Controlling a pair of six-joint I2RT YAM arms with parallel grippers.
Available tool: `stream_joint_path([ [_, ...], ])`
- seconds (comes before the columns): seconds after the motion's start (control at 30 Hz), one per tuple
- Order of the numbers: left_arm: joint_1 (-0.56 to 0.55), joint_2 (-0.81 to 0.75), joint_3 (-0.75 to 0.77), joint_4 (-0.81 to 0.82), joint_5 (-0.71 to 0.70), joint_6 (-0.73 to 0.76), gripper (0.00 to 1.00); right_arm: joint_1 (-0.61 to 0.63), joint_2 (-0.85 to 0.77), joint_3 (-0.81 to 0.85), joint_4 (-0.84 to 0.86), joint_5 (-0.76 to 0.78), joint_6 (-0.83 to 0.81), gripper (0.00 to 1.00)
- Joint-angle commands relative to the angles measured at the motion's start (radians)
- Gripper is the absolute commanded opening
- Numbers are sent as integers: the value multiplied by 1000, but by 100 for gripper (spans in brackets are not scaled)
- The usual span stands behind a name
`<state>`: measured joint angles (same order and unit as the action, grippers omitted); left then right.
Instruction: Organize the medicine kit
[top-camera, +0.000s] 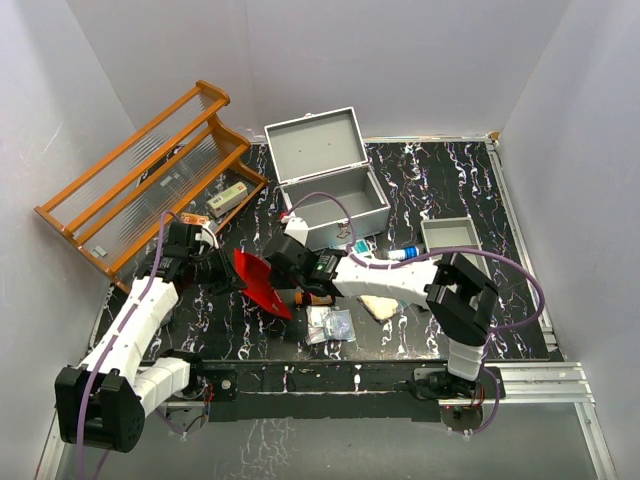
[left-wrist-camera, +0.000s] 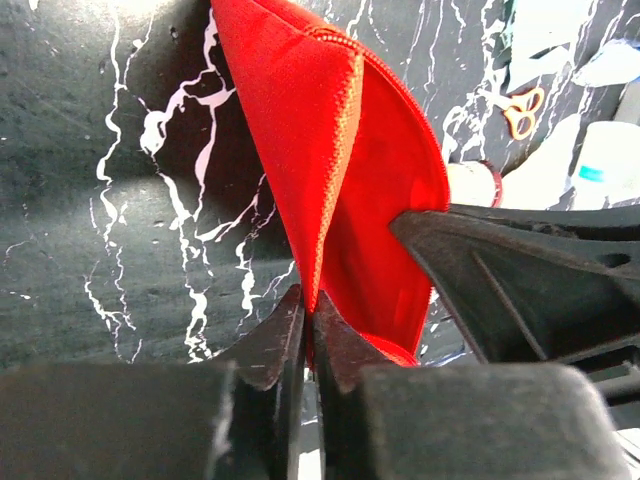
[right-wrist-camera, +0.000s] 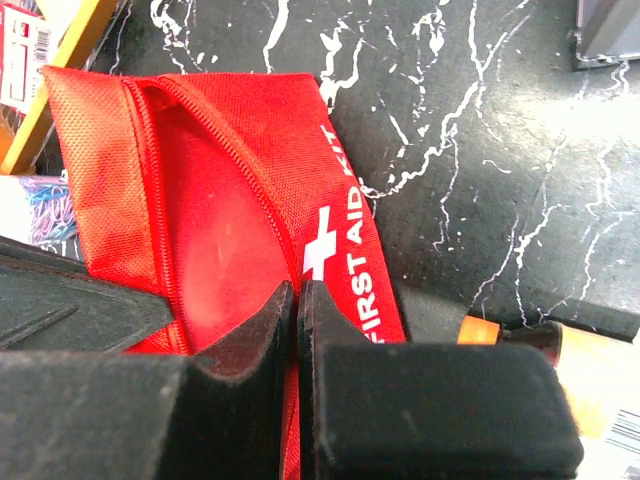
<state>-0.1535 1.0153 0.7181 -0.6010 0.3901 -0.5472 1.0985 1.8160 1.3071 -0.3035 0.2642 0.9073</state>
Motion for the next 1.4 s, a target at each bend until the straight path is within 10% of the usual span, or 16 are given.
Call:
stream_joint_path([
  [0.0, 2, -17, 51, -59, -20, 44, 0, -3, -69, -27, 28, 85, 36, 0],
  [0.23, 2, 23, 145, -147, -36, 162, 0, -8, -137, -31, 0, 96, 16, 7],
  [0.63, -1, 93, 233, -162, 3, 204, 0, -56, -287, -100, 87, -295, -206, 60],
  [0.97, -20, 132, 259, -159, 5, 232, 0, -83, -627, -419, -219, 45, -103, 62],
  [1.37, -77, 169, 266, -125, 9, 196, 0, -95, -668, -618, -219, -117, -35, 59],
])
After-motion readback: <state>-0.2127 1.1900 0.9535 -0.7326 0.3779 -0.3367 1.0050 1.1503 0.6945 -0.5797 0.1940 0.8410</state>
